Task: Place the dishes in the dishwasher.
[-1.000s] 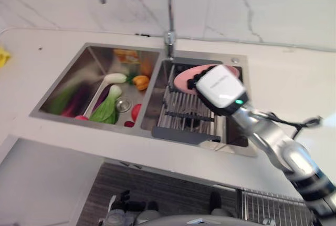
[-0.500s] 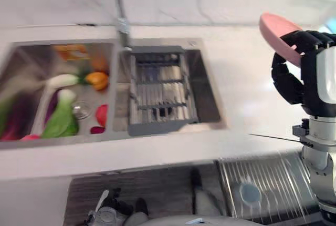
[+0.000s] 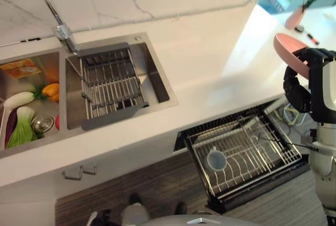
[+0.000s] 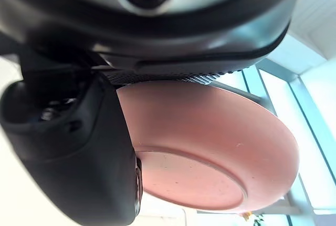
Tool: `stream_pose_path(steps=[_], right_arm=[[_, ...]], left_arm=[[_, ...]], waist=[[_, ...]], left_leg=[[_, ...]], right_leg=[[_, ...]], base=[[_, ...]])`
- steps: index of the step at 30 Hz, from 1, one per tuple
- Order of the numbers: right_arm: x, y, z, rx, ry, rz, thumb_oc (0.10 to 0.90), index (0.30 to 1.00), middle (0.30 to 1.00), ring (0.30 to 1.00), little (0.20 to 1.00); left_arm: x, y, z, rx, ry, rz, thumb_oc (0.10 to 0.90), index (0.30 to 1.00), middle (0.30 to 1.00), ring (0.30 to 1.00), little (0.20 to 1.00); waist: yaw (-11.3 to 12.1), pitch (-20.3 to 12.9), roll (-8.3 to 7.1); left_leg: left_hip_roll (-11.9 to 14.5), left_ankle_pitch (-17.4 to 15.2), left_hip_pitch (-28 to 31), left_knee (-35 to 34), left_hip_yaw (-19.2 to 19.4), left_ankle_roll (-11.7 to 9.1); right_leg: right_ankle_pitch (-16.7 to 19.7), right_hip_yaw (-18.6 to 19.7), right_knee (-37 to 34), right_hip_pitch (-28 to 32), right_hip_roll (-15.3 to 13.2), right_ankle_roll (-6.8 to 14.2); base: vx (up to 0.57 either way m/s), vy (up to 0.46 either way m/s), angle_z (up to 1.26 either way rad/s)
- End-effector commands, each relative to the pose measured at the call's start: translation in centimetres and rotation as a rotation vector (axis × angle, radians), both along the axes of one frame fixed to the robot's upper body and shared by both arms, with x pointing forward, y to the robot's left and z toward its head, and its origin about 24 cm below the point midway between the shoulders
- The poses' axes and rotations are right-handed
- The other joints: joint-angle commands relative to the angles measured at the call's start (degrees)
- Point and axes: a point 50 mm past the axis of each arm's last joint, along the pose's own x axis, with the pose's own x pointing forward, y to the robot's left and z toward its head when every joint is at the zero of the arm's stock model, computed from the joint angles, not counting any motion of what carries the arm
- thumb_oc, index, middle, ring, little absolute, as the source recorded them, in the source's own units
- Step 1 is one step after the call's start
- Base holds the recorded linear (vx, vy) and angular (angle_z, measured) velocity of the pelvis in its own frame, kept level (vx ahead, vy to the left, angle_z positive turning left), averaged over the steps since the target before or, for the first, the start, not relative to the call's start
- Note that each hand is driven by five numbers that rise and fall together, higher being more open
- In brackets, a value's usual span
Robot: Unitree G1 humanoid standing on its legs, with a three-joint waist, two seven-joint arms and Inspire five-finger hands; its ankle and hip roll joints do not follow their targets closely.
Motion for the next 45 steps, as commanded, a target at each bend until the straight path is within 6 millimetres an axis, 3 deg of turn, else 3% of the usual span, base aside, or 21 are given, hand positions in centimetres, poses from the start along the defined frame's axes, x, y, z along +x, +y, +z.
stream_pose_path(steps=[1, 6, 8, 15, 19, 22, 27, 32, 36, 39, 45], right_arm=[[0.1, 1.7, 3.5, -0.022, -0.113, 0.156, 0.4, 0.3, 0.3, 0.3, 0.3], [1.0, 2.4, 0.7, -0.024, 0.073, 0.208, 0.4, 0.3, 0.3, 0.3, 0.3], [1.1, 3.0, -1.5, 0.002, 0.192, 0.244, 0.4, 0.3, 0.3, 0.3, 0.3], [0.9, 4.0, -5.4, 0.082, 0.376, 0.295, 0.4, 0.3, 0.3, 0.3, 0.3], [0.1, 3.6, -7.3, 0.123, 0.442, 0.254, 0.4, 0.3, 0.3, 0.3, 0.3], [-0.8, 2.6, -7.2, 0.121, 0.372, 0.166, 0.4, 0.3, 0.3, 0.3, 0.3], [-2.1, -0.2, -5.1, 0.083, 0.162, -0.029, 0.4, 0.3, 0.3, 0.3, 0.3], [-3.3, -1.6, -4.0, 0.124, 0.067, -0.134, 0.4, 0.3, 0.3, 0.3, 0.3], [-3.8, -1.4, -3.9, 0.139, 0.05, -0.143, 0.4, 0.3, 0.3, 0.3, 0.3], [-4.0, -0.2, -5.9, 0.212, 0.147, -0.083, 0.4, 0.3, 0.3, 0.3, 0.3], [-3.5, 1.2, -7.7, 0.211, 0.287, 0.022, 0.4, 0.3, 0.3, 0.3, 0.3]], left_arm=[[2.8, -1.7, 0.0, -0.02, -0.08, -0.007, 0.8, 0.9, 0.9, 0.9, 0.9], [3.1, -2.1, 0.0, -0.035, -0.097, 0.015, 0.8, 0.9, 0.9, 0.9, 0.9], [3.3, -2.4, 0.0, -0.036, -0.104, 0.0, 0.8, 0.9, 0.9, 0.9, 0.9], [2.7, -2.5, -0.2, -0.026, -0.084, -0.006, 0.8, 0.9, 0.9, 0.9, 0.9], [2.1, -2.3, -0.3, -0.018, -0.067, 0.025, 0.8, 0.9, 0.9, 0.9, 0.9], [1.7, -2.3, -0.3, -0.003, -0.059, 0.048, 0.8, 0.9, 0.9, 0.9, 0.9], [1.1, -2.6, -0.4, 0.007, -0.046, 0.063, 0.8, 0.9, 0.9, 0.9, 0.9], [0.7, -2.8, -0.5, 0.001, -0.03, 0.049, 0.8, 0.9, 0.9, 0.9, 0.9], [0.7, -2.9, -0.6, -0.002, -0.031, 0.051, 0.8, 0.9, 0.9, 0.9, 0.9], [1.0, -3.2, -0.6, -0.006, -0.04, 0.06, 0.8, 0.9, 0.9, 0.9, 0.9], [1.1, -3.3, -0.6, -0.007, -0.045, 0.05, 0.8, 0.9, 0.9, 0.9, 0.9]], waist=[[-1.5, 1.7, 3.33], [-1.3, 2.6, 4.45], [-0.9, 2.7, 4.9], [-0.5, 3.0, 4.9], [-0.7, 3.0, 4.71], [-1.1, 3.0, 4.55], [-2.5, 2.5, 4.02], [-3.6, 1.9, 4.02], [-4.2, 1.7, 3.91], [-5.4, 1.8, 3.86], [-5.3, 1.8, 3.89]], left_leg=[[0.6, 11.2, 1.1, -6.8, 0.7, -1.2], [1.6, 12.8, 1.0, -6.9, -1.1, -2.0], [1.8, 13.4, 0.8, -7.1, -2.6, -2.2], [1.9, 14.3, 0.8, -7.1, -5.4, -2.3], [1.9, 14.3, 1.0, -7.1, -6.1, -2.4], [1.7, 14.2, 1.2, -7.0, -6.3, -2.3], [1.3, 13.4, 1.9, -6.9, -6.2, -2.2], [1.7, 13.3, 2.6, -7.1, -5.2, -1.9], [1.8, 13.1, 3.1, -7.1, -4.4, -1.9], [2.0, 12.8, 3.7, -7.1, -3.5, -1.9], [2.2, 12.8, 4.0, -7.0, -3.1, -2.0]], right_leg=[[-3.6, 1.3, -3.7, 13.1, -4.7, 12.0], [-3.8, 0.2, -3.7, 14.1, -3.3, 10.8], [-4.0, -0.2, -3.7, 14.6, -2.6, 9.9], [-4.5, -1.5, -3.7, 15.7, -1.4, 8.6], [-4.8, -2.0, -3.7, 16.2, -1.4, 8.5], [-5.0, -1.9, -3.7, 16.4, -1.5, 8.6], [-5.1, -1.2, -3.7, 16.5, -2.1, 8.9], [-4.4, 0.4, -3.7, 15.8, -2.3, 9.0], [-4.2, 1.3, -3.7, 15.5, -2.5, 9.0], [-3.8, 2.8, -3.7, 15.0, -2.5, 9.1], [-3.8, 3.2, -3.7, 14.9, -2.6, 9.1]], base=[[-0.14, -0.119, -0.21], [-0.06, -0.09, -0.22], [-0.02, -0.086, 0.18], [0.01, -0.038, 0.29], [0.02, -0.009, 0.15], [0.04, 0.003, 0.09], [0.03, 0.003, 0.01], [0.04, 0.005, -0.09], [0.02, 0.0, -0.27], [0.02, 0.001, -0.28], [0.01, -0.005, -0.21]])
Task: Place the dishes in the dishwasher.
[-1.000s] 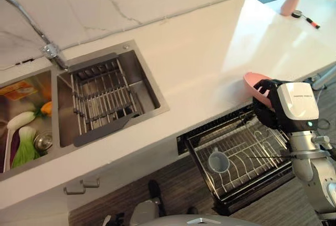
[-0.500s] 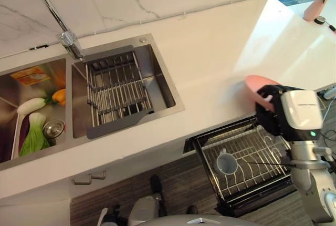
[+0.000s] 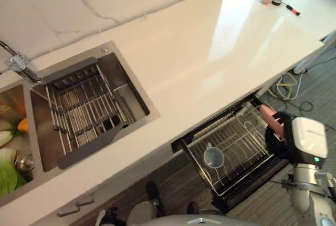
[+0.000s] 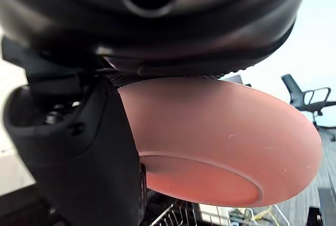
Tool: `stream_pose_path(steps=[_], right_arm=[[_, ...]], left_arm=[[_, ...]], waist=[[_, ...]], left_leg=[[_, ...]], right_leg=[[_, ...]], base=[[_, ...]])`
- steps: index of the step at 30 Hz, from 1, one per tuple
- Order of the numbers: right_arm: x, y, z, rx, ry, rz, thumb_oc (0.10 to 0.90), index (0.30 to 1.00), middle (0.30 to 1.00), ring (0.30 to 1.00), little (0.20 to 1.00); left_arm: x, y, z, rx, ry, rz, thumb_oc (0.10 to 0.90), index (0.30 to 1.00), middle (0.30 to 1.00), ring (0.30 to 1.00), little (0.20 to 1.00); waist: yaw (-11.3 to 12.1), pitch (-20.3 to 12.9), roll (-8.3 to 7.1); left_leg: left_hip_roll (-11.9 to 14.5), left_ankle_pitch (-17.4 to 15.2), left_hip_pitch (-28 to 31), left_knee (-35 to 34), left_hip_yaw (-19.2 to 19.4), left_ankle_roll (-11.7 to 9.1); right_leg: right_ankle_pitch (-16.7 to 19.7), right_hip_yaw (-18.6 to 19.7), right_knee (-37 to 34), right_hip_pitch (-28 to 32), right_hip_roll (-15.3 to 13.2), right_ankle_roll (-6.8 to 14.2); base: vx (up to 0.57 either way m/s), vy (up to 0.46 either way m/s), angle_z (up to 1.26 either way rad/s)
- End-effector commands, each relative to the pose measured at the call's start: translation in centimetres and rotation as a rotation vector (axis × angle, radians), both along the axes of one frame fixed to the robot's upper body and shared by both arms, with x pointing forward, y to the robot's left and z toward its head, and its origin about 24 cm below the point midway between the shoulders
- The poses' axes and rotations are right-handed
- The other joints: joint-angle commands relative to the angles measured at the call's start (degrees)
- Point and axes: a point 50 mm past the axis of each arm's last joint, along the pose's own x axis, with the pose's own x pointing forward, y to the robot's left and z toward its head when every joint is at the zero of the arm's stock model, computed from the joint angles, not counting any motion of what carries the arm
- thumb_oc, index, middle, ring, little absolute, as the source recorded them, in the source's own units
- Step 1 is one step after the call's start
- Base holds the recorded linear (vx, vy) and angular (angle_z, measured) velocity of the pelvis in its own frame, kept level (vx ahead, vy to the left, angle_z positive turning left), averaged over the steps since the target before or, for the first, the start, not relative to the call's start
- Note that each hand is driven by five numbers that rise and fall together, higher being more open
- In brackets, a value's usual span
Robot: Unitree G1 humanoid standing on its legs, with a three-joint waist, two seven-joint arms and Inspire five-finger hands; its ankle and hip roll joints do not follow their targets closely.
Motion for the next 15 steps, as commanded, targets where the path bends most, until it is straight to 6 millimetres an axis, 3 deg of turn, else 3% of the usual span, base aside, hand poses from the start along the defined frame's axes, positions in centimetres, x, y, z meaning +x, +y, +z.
stream_pose_path(steps=[1, 11, 15], right_arm=[[1.2, 0.7, 4.2, -0.067, -0.188, 0.133, 0.4, 0.3, 0.3, 0.3, 0.3], [3.9, 0.5, -1.7, 0.033, 0.097, 0.165, 0.4, 0.3, 0.3, 0.3, 0.3], [4.5, -0.4, -4.0, -0.019, 0.213, 0.13, 0.4, 0.3, 0.3, 0.3, 0.3]], left_arm=[[0.4, -1.5, -0.3, -0.032, -0.014, -0.016, 0.8, 0.9, 0.9, 0.9, 0.9], [0.2, -1.1, -0.2, -0.025, 0.006, -0.055, 0.8, 0.9, 0.9, 0.9, 0.9], [0.1, -1.0, -0.2, -0.028, 0.008, -0.071, 0.8, 0.9, 0.9, 0.9, 0.9]], waist=[[1.3, -3.1, 0.8], [3.4, -2.4, 1.58], [4.4, -2.1, 2.2]], left_leg=[[6.6, 5.6, -3.5, 0.4, -1.0, -5.6], [5.8, 5.7, -4.4, 0.5, -2.5, -5.5], [5.5, 5.8, -4.6, 0.6, -3.1, -5.4]], right_leg=[[-1.4, -0.1, 0.5, 4.3, -1.1, 6.1], [-1.8, -1.7, 0.5, 4.7, -1.4, 6.0], [-1.9, -2.5, 0.5, 4.9, -1.5, 5.9]], base=[[0.0, 0.0, 0.0], [0.0, 0.003, 0.07], [0.0, 0.011, 0.06]])
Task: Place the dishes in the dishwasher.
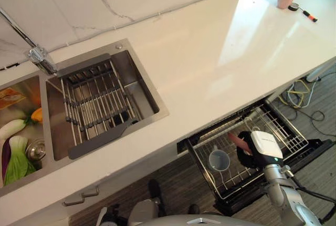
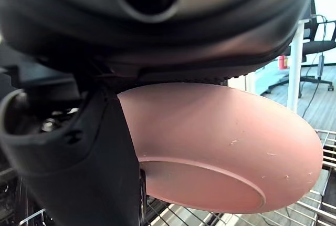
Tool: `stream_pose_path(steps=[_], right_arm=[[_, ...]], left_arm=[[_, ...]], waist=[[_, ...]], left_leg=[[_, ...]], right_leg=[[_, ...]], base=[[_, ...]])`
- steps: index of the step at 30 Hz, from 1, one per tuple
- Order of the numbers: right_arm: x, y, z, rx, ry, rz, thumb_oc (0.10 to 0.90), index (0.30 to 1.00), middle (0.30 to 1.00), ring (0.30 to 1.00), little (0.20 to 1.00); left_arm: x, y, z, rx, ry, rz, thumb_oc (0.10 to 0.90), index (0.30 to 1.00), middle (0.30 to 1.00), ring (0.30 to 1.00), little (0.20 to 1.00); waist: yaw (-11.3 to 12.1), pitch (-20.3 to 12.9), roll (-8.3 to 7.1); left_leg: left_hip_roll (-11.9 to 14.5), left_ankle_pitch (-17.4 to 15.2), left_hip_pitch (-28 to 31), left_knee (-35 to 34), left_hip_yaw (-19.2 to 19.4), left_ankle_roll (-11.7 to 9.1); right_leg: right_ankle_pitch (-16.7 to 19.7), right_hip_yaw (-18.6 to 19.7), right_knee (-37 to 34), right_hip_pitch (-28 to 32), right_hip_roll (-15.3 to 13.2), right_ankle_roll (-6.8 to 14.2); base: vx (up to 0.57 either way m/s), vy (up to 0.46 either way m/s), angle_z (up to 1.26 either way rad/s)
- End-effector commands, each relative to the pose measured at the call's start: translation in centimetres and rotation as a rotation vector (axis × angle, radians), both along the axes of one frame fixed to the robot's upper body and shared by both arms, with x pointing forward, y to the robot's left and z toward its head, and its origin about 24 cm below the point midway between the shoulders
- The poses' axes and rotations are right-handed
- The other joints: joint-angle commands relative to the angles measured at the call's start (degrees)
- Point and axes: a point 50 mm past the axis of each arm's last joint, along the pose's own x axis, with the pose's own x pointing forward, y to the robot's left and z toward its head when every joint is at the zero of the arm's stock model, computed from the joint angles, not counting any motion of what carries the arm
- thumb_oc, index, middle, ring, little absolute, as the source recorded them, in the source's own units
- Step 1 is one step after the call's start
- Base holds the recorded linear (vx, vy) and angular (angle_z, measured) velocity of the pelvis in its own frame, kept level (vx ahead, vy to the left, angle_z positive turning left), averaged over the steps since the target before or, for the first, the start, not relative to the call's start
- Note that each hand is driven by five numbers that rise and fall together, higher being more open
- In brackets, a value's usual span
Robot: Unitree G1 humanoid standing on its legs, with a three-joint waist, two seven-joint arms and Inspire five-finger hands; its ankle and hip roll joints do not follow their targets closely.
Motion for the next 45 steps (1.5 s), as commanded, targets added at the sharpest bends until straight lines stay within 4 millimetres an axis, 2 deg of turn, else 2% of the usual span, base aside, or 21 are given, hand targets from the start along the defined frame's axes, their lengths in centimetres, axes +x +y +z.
stream_pose_path(steps=[1, 3, 4, 5, 12, 17, 20, 23, 25, 26, 30, 32, 33, 36, 37, 38, 40, 41, 43, 44, 45], right_arm=[[1.8, -1.5, 3.6, -0.07, -0.168, 0.001, 0.4, 0.3, 0.3, 0.3, 0.3], [2.0, -1.6, 3.2, -0.074, -0.153, -0.006, 0.4, 0.3, 0.3, 0.3, 0.3], [2.2, -1.7, 2.9, -0.064, -0.142, -0.022, 0.464, 0.396, 0.396, 0.396, 0.396], [2.4, -1.8, 2.9, -0.05, -0.147, -0.034, 0.8, 0.9, 0.9, 0.9, 0.9], [2.3, -2.0, 4.2, -0.013, -0.206, -0.048, 0.8, 0.9, 0.9, 0.9, 0.9], [2.2, -1.9, 7.6, 0.039, -0.379, -0.06, 0.8, 0.9, 0.9, 0.9, 0.9], [1.9, -1.8, 8.7, 0.052, -0.43, -0.058, 0.8, 0.9, 0.9, 0.9, 0.9], [1.0, -3.1, 11.4, 0.127, -0.606, -0.156, 0.8, 0.9, 0.9, 0.9, 0.9], [0.9, -3.1, 11.4, 0.126, -0.606, -0.158, 0.8, 0.9, 0.9, 0.9, 0.9], [0.3, -4.8, 12.3, 0.058, -0.651, -0.227, 0.8, 0.9, 0.9, 0.9, 0.9], [-2.3, -9.5, 11.7, -0.038, -0.627, -0.491, 0.8, 0.9, 0.9, 0.9, 0.9], [-4.9, -11.7, 10.4, -0.057, -0.6, -0.685, 0.8, 0.9, 0.9, 0.9, 0.9], [-5.0, -11.8, 10.3, -0.057, -0.601, -0.688, 0.8, 0.9, 0.9, 0.9, 0.9], [-7.3, -13.6, 6.0, -0.021, -0.42, -0.857, 0.8, 0.9, 0.9, 0.9, 0.9], [-7.3, -13.6, 6.0, -0.021, -0.42, -0.856, 0.547, 0.521, 0.521, 0.521, 0.521], [-8.2, -13.6, 4.3, 0.014, -0.332, -0.904, 0.4, 0.3, 0.3, 0.3, 0.3], [-7.5, -13.0, 4.7, 0.034, -0.356, -0.866, 0.4, 0.3, 0.3, 0.3, 0.3], [-6.7, -11.3, 3.4, 0.148, -0.31, -0.806, 0.4, 0.3, 0.3, 0.3, 0.3], [-5.9, -10.5, 3.0, 0.197, -0.303, -0.771, 0.4, 0.3, 0.3, 0.3, 0.3], [-8.2, -11.4, -1.8, 0.287, -0.111, -0.923, 0.4, 0.3, 0.3, 0.3, 0.3], [-4.1, -9.5, -1.6, 0.295, -0.092, -0.737, 0.4, 0.3, 0.3, 0.3, 0.3]], left_arm=[[-0.6, -0.7, -0.3, -0.018, 0.023, -0.038, 0.8, 0.9, 0.9, 0.9, 0.9], [-0.6, -0.7, -0.3, -0.019, 0.024, -0.039, 0.8, 0.9, 0.9, 0.9, 0.9], [-0.7, -0.8, -0.3, -0.02, 0.028, -0.044, 0.8, 0.9, 0.9, 0.9, 0.9], [-0.8, -0.7, -0.3, -0.021, 0.033, -0.047, 0.8, 0.9, 0.9, 0.9, 0.9], [-0.9, -1.0, -0.4, -0.034, 0.038, -0.054, 0.8, 0.9, 0.9, 0.9, 0.9], [-0.8, -1.0, -0.4, -0.036, 0.039, -0.058, 0.8, 0.9, 0.9, 0.9, 0.9], [-0.7, -1.1, -0.4, -0.035, 0.039, -0.069, 0.8, 0.9, 0.9, 0.9, 0.9], [-0.6, -0.9, -0.3, -0.025, 0.043, -0.072, 0.8, 0.9, 0.9, 0.9, 0.9], [-0.6, -0.9, -0.4, -0.025, 0.044, -0.074, 0.8, 0.9, 0.9, 0.9, 0.9], [-0.6, -0.6, -0.3, -0.016, 0.044, -0.072, 0.8, 0.9, 0.9, 0.9, 0.9], [-0.6, -0.3, -0.2, -0.014, 0.048, -0.068, 0.8, 0.9, 0.9, 0.9, 0.9], [-0.7, -0.2, -0.3, -0.025, 0.061, -0.071, 0.8, 0.9, 0.9, 0.9, 0.9], [-0.7, -0.2, -0.3, -0.024, 0.062, -0.074, 0.8, 0.9, 0.9, 0.9, 0.9], [-0.8, -0.2, -0.3, -0.029, 0.068, -0.095, 0.8, 0.9, 0.9, 0.9, 0.9], [-0.9, -0.2, -0.3, -0.029, 0.068, -0.095, 0.8, 0.9, 0.9, 0.9, 0.9], [-1.0, -0.3, -0.3, -0.041, 0.075, -0.102, 0.8, 0.9, 0.9, 0.9, 0.9], [-1.1, -0.3, -0.4, -0.047, 0.082, -0.091, 0.8, 0.9, 0.9, 0.9, 0.9], [-1.2, -0.3, -0.4, -0.054, 0.087, -0.093, 0.8, 0.9, 0.9, 0.9, 0.9], [-1.5, -0.2, -0.4, -0.058, 0.1, -0.089, 0.8, 0.9, 0.9, 0.9, 0.9], [-1.6, -0.1, -0.4, -0.054, 0.102, -0.108, 0.8, 0.9, 0.9, 0.9, 0.9], [-1.9, -0.2, -0.5, -0.064, 0.117, -0.13, 0.8, 0.9, 0.9, 0.9, 0.9]], waist=[[1.0, -1.9, 1.71], [1.0, -1.8, 1.85], [1.1, -1.9, 2.03], [1.0, -1.9, 2.12], [0.2, -1.9, 2.51], [-0.7, -2.0, 2.31], [-0.9, -2.1, 2.17], [-2.2, -2.5, 1.79], [-2.0, -2.5, 1.82], [-2.7, -2.7, 1.59], [-3.8, -3.0, 1.34], [-4.1, -3.5, 1.71], [-4.0, -3.5, 1.69], [-4.1, -3.5, 2.21], [-4.1, -3.5, 2.22], [-4.2, -3.5, 2.8], [-4.2, -3.5, 2.95], [-4.0, -3.5, 3.37], [-4.1, -3.4, 3.51], [-3.7, -3.1, 3.84], [-3.1, -3.1, 4.28]], left_leg=[[5.9, 5.8, -4.0, 0.4, -1.6, -5.4], [5.9, 5.9, -4.1, 0.4, -1.8, -5.4], [5.8, 5.8, -4.1, 0.4, -1.9, -5.4], [5.6, 5.8, -4.1, 0.4, -2.0, -5.3], [5.5, 5.7, -3.8, 0.3, -2.0, -5.2], [5.8, 5.7, -3.6, 0.3, -2.0, -5.2], [6.0, 5.7, -3.4, 0.3, -1.8, -5.2], [6.5, 5.9, -3.1, 0.3, -1.4, -5.2], [6.5, 5.9, -3.1, 0.3, -1.3, -5.3], [6.6, 5.9, -2.9, 0.3, -1.1, -5.2], [6.8, 5.8, -2.4, 0.3, -0.3, -5.3], [6.9, 6.0, -2.3, 0.3, -0.2, -5.2], [6.9, 6.0, -2.3, 0.3, -0.2, -5.2], [6.7, 6.0, -2.2, 0.3, -0.4, -5.1], [6.7, 6.0, -2.2, 0.3, -0.4, -5.1], [6.6, 6.2, -2.3, 0.2, -0.5, -5.1], [6.6, 6.3, -2.3, 0.2, -0.5, -5.2], [6.4, 6.5, -2.3, 0.3, -0.9, -5.2], [6.3, 6.6, -2.3, 0.3, -1.0, -5.3], [6.1, 6.7, -2.3, 0.3, -1.4, -5.2], [5.8, 6.7, -2.1, 0.3, -1.8, -5.5]], right_leg=[[-1.9, -0.9, 0.6, 4.8, -1.4, 5.9], [-2.0, -1.1, 0.6, 4.8, -1.4, 5.9], [-1.9, -1.3, 0.6, 4.9, -1.5, 5.9], [-2.0, -1.5, 0.6, 4.9, -1.5, 5.9], [-1.9, -1.2, 0.6, 4.8, -1.8, 6.0], [-2.0, -0.3, 0.6, 4.7, -1.6, 5.9], [-1.9, 0.2, 0.6, 4.7, -1.5, 5.9], [-2.0, 1.5, 0.6, 4.6, -1.0, 5.5], [-2.0, 1.6, 0.6, 4.6, -1.0, 5.5], [-1.8, 2.1, 0.6, 4.6, -0.9, 5.5], [-1.5, 3.1, 0.6, 4.5, -0.8, 5.4], [-1.4, 3.3, 0.6, 4.6, -0.7, 5.2], [-1.4, 3.3, 0.6, 4.6, -0.7, 5.2], [-1.4, 3.0, 0.6, 4.7, -0.7, 5.1], [-1.4, 3.0, 0.6, 4.7, -0.7, 5.1], [-1.5, 2.8, 0.6, 4.8, -0.8, 5.0], [-1.6, 2.8, 0.6, 4.9, -0.8, 4.9], [-1.6, 2.4, 0.6, 5.1, -0.8, 4.8], [-1.7, 2.2, 0.6, 5.3, -0.8, 4.7], [-1.8, 1.9, 0.6, 5.5, -0.8, 4.7], [-1.9, 1.5, 0.6, 5.7, -0.9, 4.7]], base=[[0.0, 0.008, 0.09], [0.0, 0.006, 0.12], [0.01, 0.007, 0.17], [0.01, 0.007, 0.14], [0.0, 0.001, 0.01], [0.0, -0.002, -0.02], [-0.01, -0.01, -0.08], [-0.01, -0.015, -0.15], [-0.01, -0.01, -0.13], [0.0, -0.019, -0.07], [-0.02, -0.018, -0.1], [0.01, -0.014, -0.07], [0.02, -0.009, -0.13], [-0.02, -0.002, -0.08], [-0.02, -0.003, -0.04], [-0.01, -0.002, -0.05], [0.0, -0.003, -0.02], [0.0, 0.0, 0.0], [0.0, 0.0, 0.0], [-0.03, -0.001, 0.06], [-0.04, 0.0, 0.07]])
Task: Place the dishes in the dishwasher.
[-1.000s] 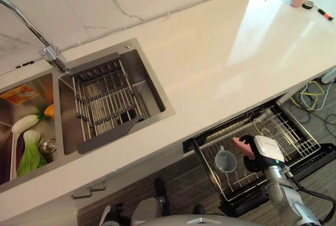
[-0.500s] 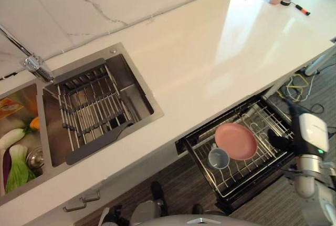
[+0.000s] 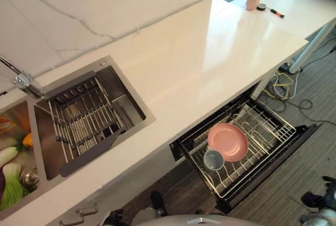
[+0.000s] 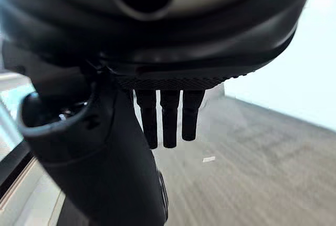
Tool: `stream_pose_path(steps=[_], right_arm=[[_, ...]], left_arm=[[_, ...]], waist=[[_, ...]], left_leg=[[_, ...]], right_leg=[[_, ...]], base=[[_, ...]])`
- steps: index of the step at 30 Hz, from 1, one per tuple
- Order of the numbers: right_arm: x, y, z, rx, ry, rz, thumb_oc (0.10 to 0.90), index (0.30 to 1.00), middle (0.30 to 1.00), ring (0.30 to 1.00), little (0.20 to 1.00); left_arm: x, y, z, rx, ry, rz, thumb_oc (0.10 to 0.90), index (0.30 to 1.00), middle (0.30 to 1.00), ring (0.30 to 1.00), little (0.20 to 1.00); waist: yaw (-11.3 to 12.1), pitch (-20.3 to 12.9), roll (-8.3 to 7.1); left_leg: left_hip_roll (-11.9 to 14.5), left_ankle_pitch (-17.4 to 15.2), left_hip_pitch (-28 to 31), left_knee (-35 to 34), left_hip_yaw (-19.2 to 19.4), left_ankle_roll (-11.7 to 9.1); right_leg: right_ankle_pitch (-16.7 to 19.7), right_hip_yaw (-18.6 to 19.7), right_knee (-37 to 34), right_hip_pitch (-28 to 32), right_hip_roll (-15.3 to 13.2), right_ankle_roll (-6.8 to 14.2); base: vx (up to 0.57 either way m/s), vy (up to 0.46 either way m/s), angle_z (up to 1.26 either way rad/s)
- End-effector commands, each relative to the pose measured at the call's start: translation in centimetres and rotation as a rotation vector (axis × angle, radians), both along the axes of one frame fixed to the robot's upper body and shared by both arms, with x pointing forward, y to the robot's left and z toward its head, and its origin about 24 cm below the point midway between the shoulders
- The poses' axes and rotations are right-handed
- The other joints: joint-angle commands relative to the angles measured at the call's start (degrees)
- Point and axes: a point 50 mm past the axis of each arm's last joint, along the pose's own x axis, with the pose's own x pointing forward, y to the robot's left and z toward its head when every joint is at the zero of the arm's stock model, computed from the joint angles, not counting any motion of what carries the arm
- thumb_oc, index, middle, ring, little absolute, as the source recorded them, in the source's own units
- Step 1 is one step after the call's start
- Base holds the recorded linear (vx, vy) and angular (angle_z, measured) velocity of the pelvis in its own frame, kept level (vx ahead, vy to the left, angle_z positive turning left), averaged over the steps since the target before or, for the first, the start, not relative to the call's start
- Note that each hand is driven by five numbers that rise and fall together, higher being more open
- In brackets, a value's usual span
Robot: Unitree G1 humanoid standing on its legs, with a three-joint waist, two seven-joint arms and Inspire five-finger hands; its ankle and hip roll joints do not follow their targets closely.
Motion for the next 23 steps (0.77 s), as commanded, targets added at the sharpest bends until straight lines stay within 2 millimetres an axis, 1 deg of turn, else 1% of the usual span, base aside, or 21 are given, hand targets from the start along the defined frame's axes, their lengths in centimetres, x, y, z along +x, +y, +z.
stream_pose_path(steps=[1, 2, 3, 4, 5, 6, 7, 8, 9, 10, 11, 12, 13, 14, 15, 16, 17, 19, 21, 22, 23], right_arm=[[5.8, -1.8, 3.0, -0.05, -0.15, 0.15, 0.4, 0.3, 0.3, 0.3, 0.3], [6.7, -1.7, 3.1, -0.053, -0.145, 0.195, 0.4, 0.3, 0.3, 0.3, 0.3], [7.9, -0.9, 3.4, -0.05, -0.164, 0.259, 0.4, 0.3, 0.3, 0.3, 0.3], [10.3, 0.1, 4.4, -0.072, -0.183, 0.367, 0.4, 0.3, 0.3, 0.3, 0.3], [11.6, 0.9, 5.1, -0.083, -0.216, 0.431, 0.4, 0.3, 0.3, 0.3, 0.3], [12.8, 1.7, 6.1, -0.105, -0.243, 0.501, 0.4, 0.3, 0.3, 0.3, 0.3], [12.9, 1.7, 6.1, -0.106, -0.244, 0.502, 0.4, 0.3, 0.3, 0.3, 0.3], [15.0, 2.8, 7.8, -0.145, -0.297, 0.6, 0.4, 0.3, 0.3, 0.3, 0.3], [15.7, 3.5, 8.2, -0.124, -0.332, 0.618, 0.4, 0.3, 0.3, 0.3, 0.3], [15.7, 3.5, 8.2, -0.124, -0.333, 0.618, 0.4, 0.3, 0.3, 0.3, 0.3], [17.4, 4.4, 9.0, -0.129, -0.361, 0.66, 0.4, 0.3, 0.3, 0.3, 0.3], [18.3, 4.8, 9.3, -0.129, -0.372, 0.677, 0.4, 0.3, 0.3, 0.3, 0.3], [19.1, 5.3, 9.7, -0.139, -0.374, 0.705, 0.4, 0.3, 0.3, 0.3, 0.3], [19.2, 5.3, 9.7, -0.139, -0.375, 0.707, 0.4, 0.3, 0.3, 0.3, 0.3], [20.2, 6.0, 10.2, -0.166, -0.371, 0.752, 0.507, 0.46, 0.46, 0.46, 0.46], [20.7, 6.3, 10.6, -0.206, -0.382, 0.772, 0.707, 0.761, 0.761, 0.761, 0.761], [21.0, 6.6, 10.4, -0.204, -0.371, 0.785, 0.8, 0.9, 0.9, 0.9, 0.9], [21.1, 7.1, 9.9, -0.164, -0.368, 0.785, 0.8, 0.9, 0.9, 0.9, 0.9], [21.1, 7.2, 9.9, -0.163, -0.369, 0.785, 0.8, 0.9, 0.9, 0.9, 0.9], [20.1, 7.2, 7.8, -0.077, -0.329, 0.732, 0.8, 0.9, 0.9, 0.9, 0.9], [18.7, 7.3, 5.3, 0.003, -0.248, 0.692, 0.8, 0.9, 0.9, 0.9, 0.9]], left_arm=[[-0.8, 0.0, -0.2, -0.004, 0.043, -0.044, 0.8, 0.9, 0.9, 0.9, 0.9], [-0.7, 0.0, -0.1, 0.001, 0.034, -0.049, 0.8, 0.9, 0.9, 0.9, 0.9], [-0.6, 0.1, -0.1, 0.005, 0.031, -0.052, 0.8, 0.9, 0.9, 0.9, 0.9], [-0.3, 0.2, 0.0, 0.012, 0.025, -0.071, 0.8, 0.9, 0.9, 0.9, 0.9], [-0.3, 0.2, 0.0, 0.015, 0.022, -0.076, 0.8, 0.9, 0.9, 0.9, 0.9], [-0.2, 0.3, 0.0, 0.019, 0.017, -0.081, 0.8, 0.9, 0.9, 0.9, 0.9], [-0.1, 0.3, 0.0, 0.019, 0.016, -0.08, 0.8, 0.9, 0.9, 0.9, 0.9], [-0.1, 0.3, 0.0, 0.014, 0.013, -0.086, 0.8, 0.9, 0.9, 0.9, 0.9], [0.0, 0.3, 0.0, 0.008, 0.004, -0.073, 0.8, 0.9, 0.9, 0.9, 0.9], [0.0, 0.3, 0.1, 0.008, 0.004, -0.073, 0.8, 0.9, 0.9, 0.9, 0.9], [0.1, 0.2, 0.0, -0.025, -0.005, -0.057, 0.8, 0.9, 0.9, 0.9, 0.9], [0.2, 0.1, 0.0, -0.027, -0.002, -0.084, 0.8, 0.9, 0.9, 0.9, 0.9], [0.2, 0.0, 0.0, -0.04, 0.002, -0.085, 0.8, 0.9, 0.9, 0.9, 0.9], [0.2, 0.0, 0.0, -0.041, 0.001, -0.084, 0.8, 0.9, 0.9, 0.9, 0.9], [0.1, 0.1, 0.0, -0.049, 0.005, -0.076, 0.8, 0.9, 0.9, 0.9, 0.9], [0.1, 0.1, 0.0, -0.057, 0.004, -0.071, 0.8, 0.9, 0.9, 0.9, 0.9], [0.2, 0.1, 0.0, -0.057, -0.001, -0.074, 0.8, 0.9, 0.9, 0.9, 0.9], [0.7, 0.0, 0.1, -0.068, -0.017, -0.062, 0.8, 0.9, 0.9, 0.9, 0.9], [0.7, 0.0, 0.1, -0.067, -0.017, -0.062, 0.8, 0.9, 0.9, 0.9, 0.9], [1.1, -0.1, 0.1, -0.072, -0.031, -0.045, 0.8, 0.9, 0.9, 0.9, 0.9], [1.3, -0.2, 0.1, -0.087, -0.036, -0.025, 0.8, 0.9, 0.9, 0.9, 0.9]], waist=[[2.0, -1.0, 1.49], [2.4, -1.0, 1.74], [2.7, -1.0, 1.81], [3.8, -1.3, 2.05], [4.2, -1.3, 2.11], [4.5, -1.2, 1.86], [4.5, -1.3, 2.07], [5.8, -1.5, 2.17], [6.2, -1.7, 2.17], [6.1, -1.6, 2.16], [7.6, -2.2, 2.17], [8.1, -2.5, 2.22], [8.7, -2.7, 2.2], [8.6, -2.7, 2.19], [9.8, -3.1, 2.14], [10.3, -3.3, 2.08], [10.8, -3.3, 1.98], [11.3, -3.3, 1.8], [11.2, -3.3, 1.75], [11.5, -3.4, 1.35], [11.4, -3.5, 0.99]], left_leg=[[5.5, 7.0, -5.5, 0.7, -2.4, -5.3], [5.6, 7.1, -5.6, 0.7, -2.6, -5.4], [5.6, 7.2, -5.6, 0.7, -2.7, -5.5], [5.5, 7.5, -5.8, 0.7, -3.2, -5.6], [5.4, 7.6, -5.9, 0.7, -3.4, -5.6], [5.0, 7.6, -5.8, 0.8, -3.9, -5.8], [5.2, 7.8, -5.9, 0.8, -3.9, -5.7], [5.0, 8.0, -6.2, 0.8, -4.7, -5.8], [4.9, 8.0, -6.3, 0.8, -5.1, -5.8], [4.9, 8.0, -6.3, 0.8, -5.1, -5.8], [4.4, 8.1, -6.3, 0.8, -5.9, -5.8], [4.3, 8.1, -6.5, 0.9, -6.3, -5.9], [4.1, 8.2, -6.7, 0.9, -6.6, -5.9], [4.1, 8.2, -6.7, 0.9, -6.6, -5.9], [3.9, 8.3, -6.9, 0.9, -7.2, -6.0], [3.7, 8.4, -7.0, 0.9, -7.5, -6.0], [3.7, 8.5, -7.1, 0.9, -7.9, -6.0], [3.4, 8.4, -7.4, 0.9, -8.5, -6.0], [3.3, 8.4, -7.5, 0.9, -8.5, -5.9], [3.0, 8.3, -7.7, 0.9, -9.0, -5.7], [2.9, 8.2, -7.8, 0.8, -9.3, -5.6]], right_leg=[[-1.7, -1.0, 0.4, 3.6, -0.8, 4.6], [-1.6, -1.1, 0.4, 3.6, -0.7, 4.5], [-1.6, -1.2, 0.4, 3.6, -0.6, 4.4], [-1.7, -1.7, 0.4, 4.0, -0.6, 4.3], [-1.7, -2.0, 0.4, 4.1, -0.6, 4.2], [-2.1, -2.5, 0.4, 4.7, -0.8, 4.2], [-1.9, -2.5, 0.4, 4.5, -0.6, 4.2], [-2.1, -3.5, 0.4, 5.0, -0.3, 4.0], [-2.2, -3.8, 0.4, 5.1, -0.3, 3.9], [-2.2, -3.9, 0.4, 5.2, -0.3, 3.9], [-2.6, -4.9, 0.4, 5.7, -0.1, 3.8], [-2.8, -5.4, 0.4, 5.9, 0.0, 3.8], [-2.9, -5.6, 0.4, 6.1, 0.0, 3.8], [-2.9, -5.7, 0.4, 6.1, 0.0, 3.8], [-3.1, -6.2, 0.4, 6.4, 0.2, 3.6], [-3.2, -6.6, 0.4, 6.5, 0.3, 3.6], [-3.2, -6.9, 0.4, 6.5, 0.3, 3.6], [-3.3, -7.3, 0.4, 6.5, 0.4, 3.6], [-3.3, -7.4, 0.4, 6.5, 0.4, 3.6], [-3.3, -7.8, 0.4, 6.5, 0.5, 3.6], [-3.4, -8.0, 0.4, 6.5, 0.6, 3.6]], base=[[-0.03, 0.003, 0.11], [-0.03, 0.002, 0.14], [-0.02, -0.008, 0.19], [-0.03, -0.018, 0.19], [-0.02, -0.02, 0.13], [-0.02, -0.009, 0.12], [-0.01, -0.016, 0.2], [-0.03, -0.015, 0.24], [-0.01, -0.016, 0.32], [0.0, -0.008, 0.28], [0.01, -0.004, 0.26], [0.02, -0.006, 0.18], [0.01, 0.0, 0.25], [0.02, -0.004, 0.33], [0.02, -0.005, 0.34], [0.03, -0.002, 0.19], [0.01, -0.001, 0.12], [0.0, 0.004, 0.22], [0.01, 0.003, 0.28], [0.03, 0.011, 0.22], [0.05, 0.016, 0.2]])
